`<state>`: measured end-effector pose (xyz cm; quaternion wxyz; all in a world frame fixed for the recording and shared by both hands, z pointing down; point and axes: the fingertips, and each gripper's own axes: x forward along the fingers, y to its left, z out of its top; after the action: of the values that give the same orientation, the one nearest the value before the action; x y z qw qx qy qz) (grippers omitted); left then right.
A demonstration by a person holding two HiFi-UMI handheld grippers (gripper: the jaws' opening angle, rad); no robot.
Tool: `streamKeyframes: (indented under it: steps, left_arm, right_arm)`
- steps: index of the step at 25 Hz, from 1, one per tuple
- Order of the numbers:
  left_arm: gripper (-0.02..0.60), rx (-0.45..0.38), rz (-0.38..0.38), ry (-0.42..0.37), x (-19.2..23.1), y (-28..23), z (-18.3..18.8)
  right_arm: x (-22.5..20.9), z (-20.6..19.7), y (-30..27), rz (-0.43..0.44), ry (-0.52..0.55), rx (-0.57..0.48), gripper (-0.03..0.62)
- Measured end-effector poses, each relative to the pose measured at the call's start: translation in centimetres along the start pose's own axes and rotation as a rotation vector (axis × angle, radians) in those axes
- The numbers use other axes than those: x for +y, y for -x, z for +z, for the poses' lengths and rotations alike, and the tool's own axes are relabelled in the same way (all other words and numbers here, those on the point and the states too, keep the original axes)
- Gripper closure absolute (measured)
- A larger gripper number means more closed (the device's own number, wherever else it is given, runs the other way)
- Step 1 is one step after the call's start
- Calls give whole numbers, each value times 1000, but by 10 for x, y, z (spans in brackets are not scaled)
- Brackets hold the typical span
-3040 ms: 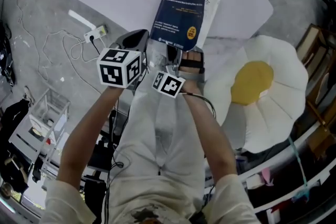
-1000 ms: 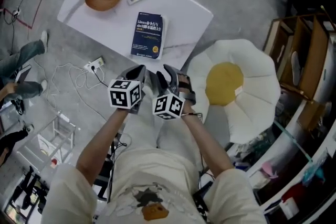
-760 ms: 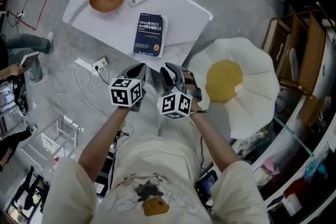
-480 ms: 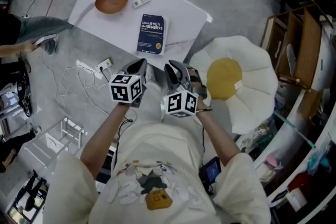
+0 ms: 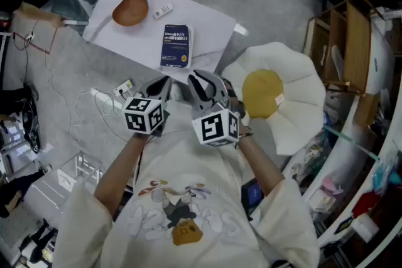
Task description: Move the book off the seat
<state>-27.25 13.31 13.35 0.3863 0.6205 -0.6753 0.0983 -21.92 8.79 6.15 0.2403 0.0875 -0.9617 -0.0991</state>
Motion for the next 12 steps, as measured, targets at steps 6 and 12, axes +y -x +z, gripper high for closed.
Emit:
streamKeyframes:
  steps: [6,12]
  left_arm:
    - [571,-70,-18,-12,-33,32,27]
    - [570,-132,-56,10,-65,59,41]
  right_arm:
    - [-11,35,38,-18,-81,-74,533]
    - [-17,57,78,-40,-186,-149,533]
